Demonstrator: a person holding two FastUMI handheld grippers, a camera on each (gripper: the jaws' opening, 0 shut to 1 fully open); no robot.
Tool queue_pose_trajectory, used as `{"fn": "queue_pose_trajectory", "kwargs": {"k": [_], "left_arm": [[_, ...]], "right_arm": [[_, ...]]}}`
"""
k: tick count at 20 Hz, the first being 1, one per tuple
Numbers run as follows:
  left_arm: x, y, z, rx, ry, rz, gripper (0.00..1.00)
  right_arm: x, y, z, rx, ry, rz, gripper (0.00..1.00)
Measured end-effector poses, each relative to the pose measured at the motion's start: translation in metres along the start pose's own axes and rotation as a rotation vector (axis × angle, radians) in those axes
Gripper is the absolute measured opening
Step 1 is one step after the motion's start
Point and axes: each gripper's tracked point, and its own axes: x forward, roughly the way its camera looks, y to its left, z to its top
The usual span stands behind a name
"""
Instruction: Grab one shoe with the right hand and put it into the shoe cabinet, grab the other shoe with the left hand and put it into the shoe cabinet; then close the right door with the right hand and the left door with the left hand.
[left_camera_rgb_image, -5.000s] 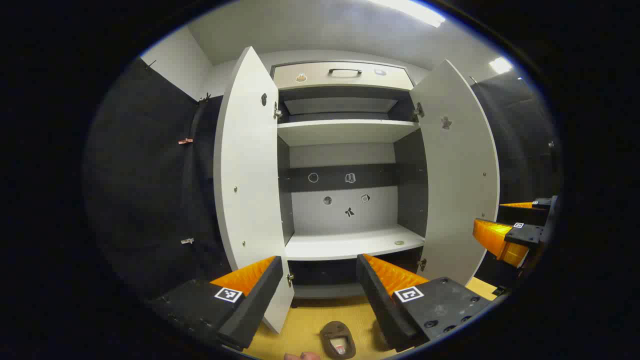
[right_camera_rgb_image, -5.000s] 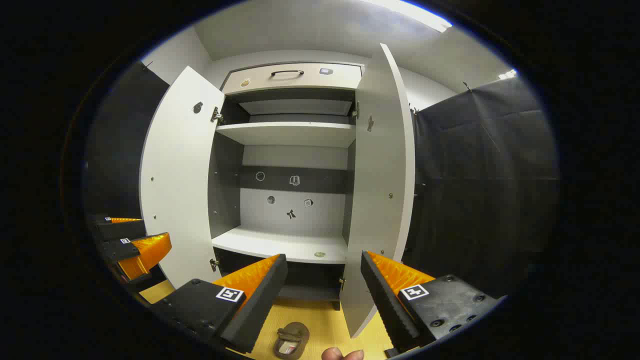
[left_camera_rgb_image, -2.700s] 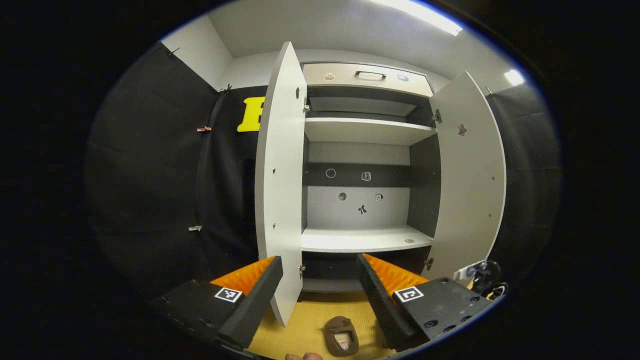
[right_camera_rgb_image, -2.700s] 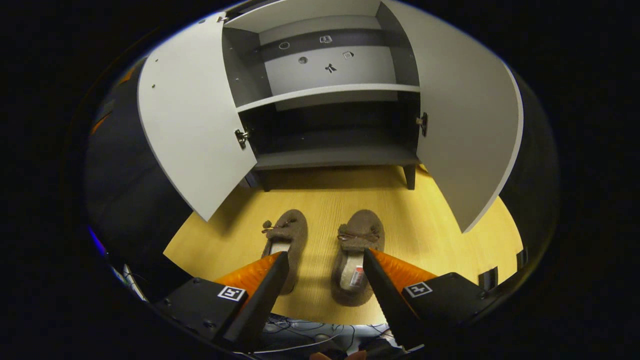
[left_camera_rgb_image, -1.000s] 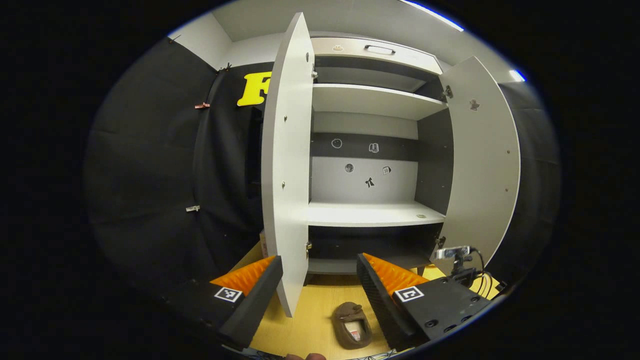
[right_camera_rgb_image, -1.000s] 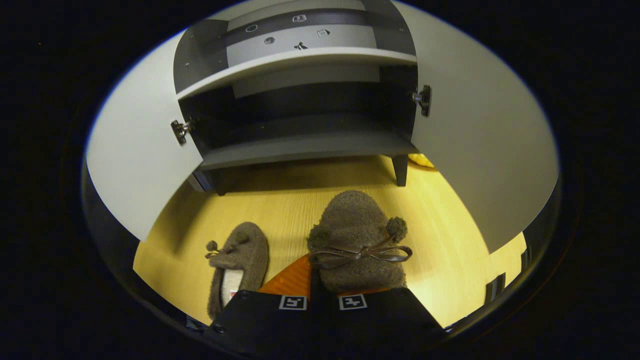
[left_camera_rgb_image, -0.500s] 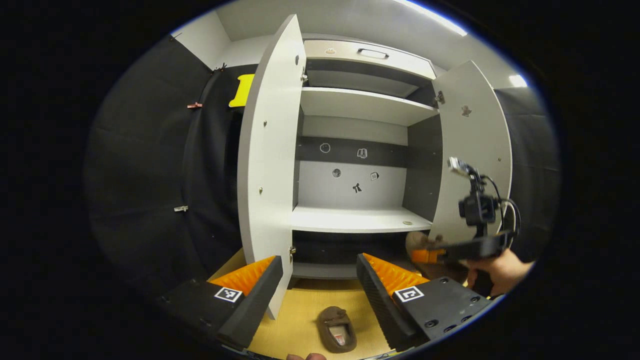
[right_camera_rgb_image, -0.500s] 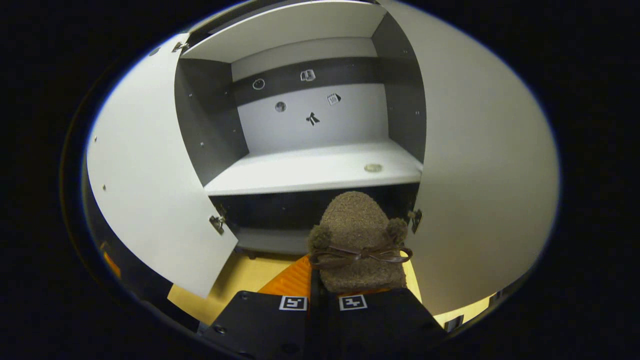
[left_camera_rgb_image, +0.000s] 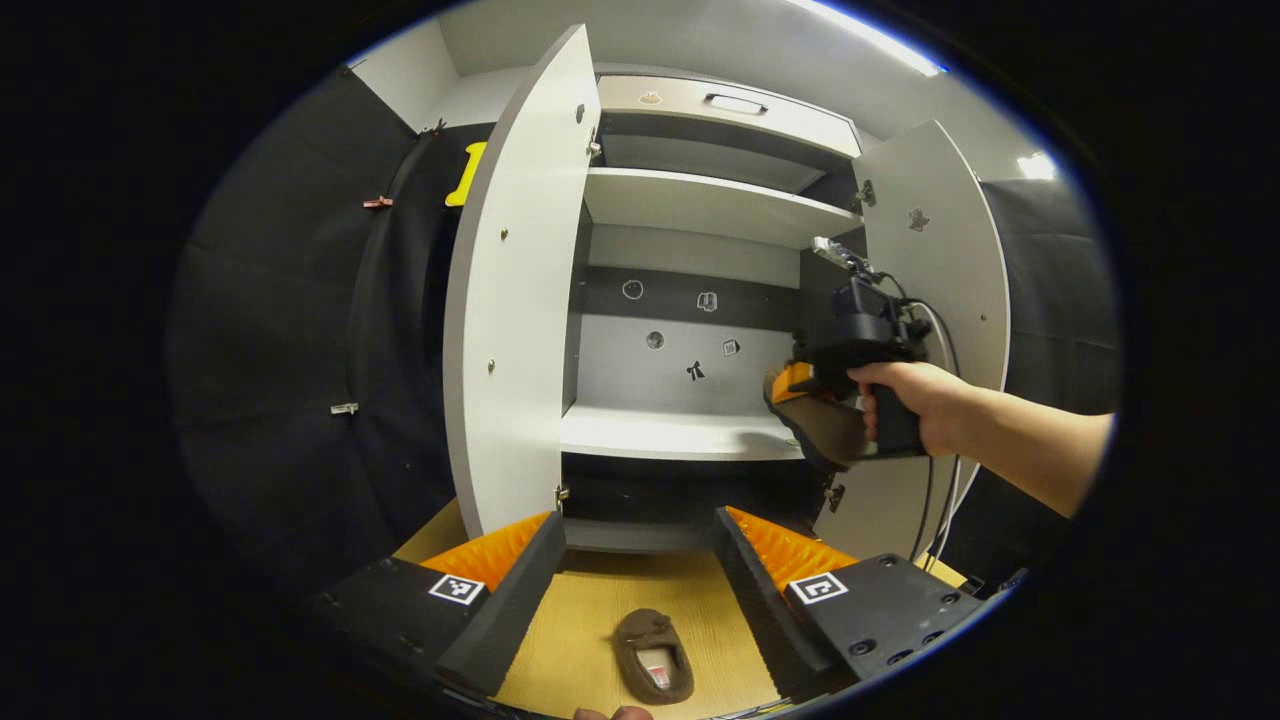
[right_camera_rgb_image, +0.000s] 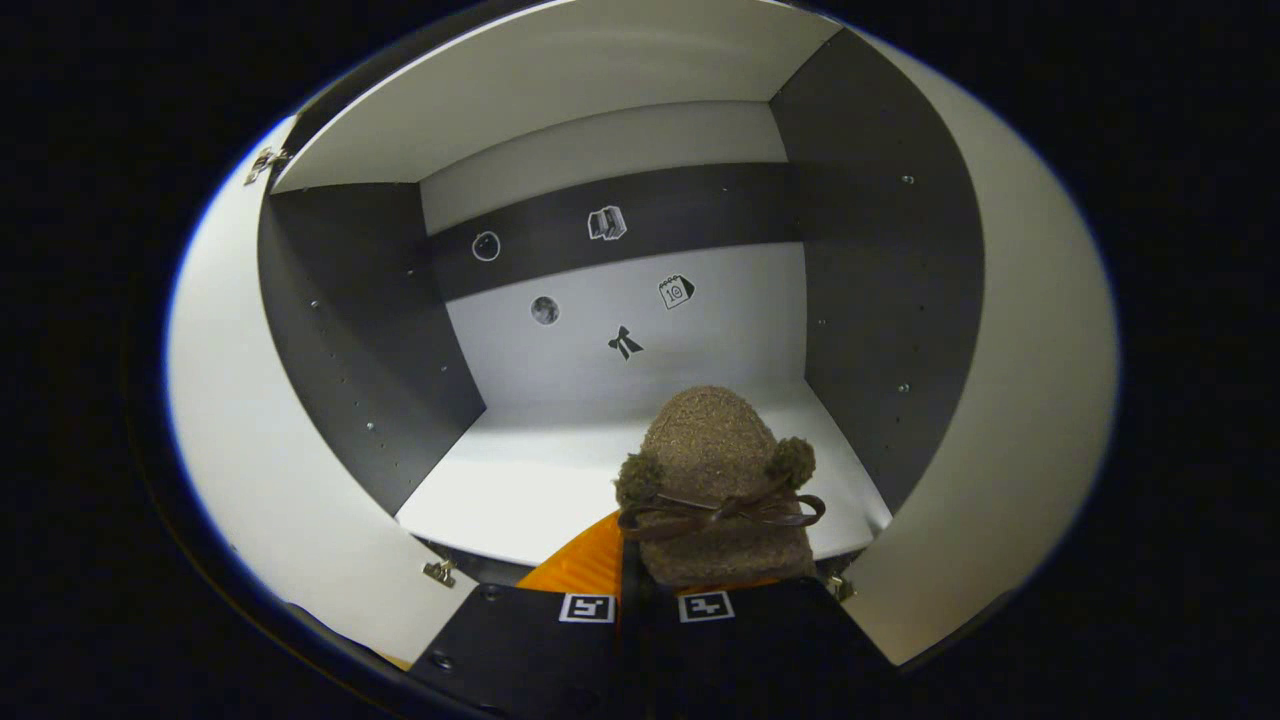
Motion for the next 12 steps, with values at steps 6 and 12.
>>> {"fn": "queue_pose_trajectory", "kwargs": {"k": [6, 12], "left_arm": [[0.006, 0.000, -0.016, -0.024, 0.025, -0.009, 0.95], [0.008, 0.013, -0.033, -0.037, 0.064, 0.018, 0.95]], "right_arm": [[0.072, -0.005, 0.026, 0.026, -0.060, -0.041, 0.08], [0.122, -0.012, 0.022, 0.029, -0.051, -0.069, 0.08]]}}
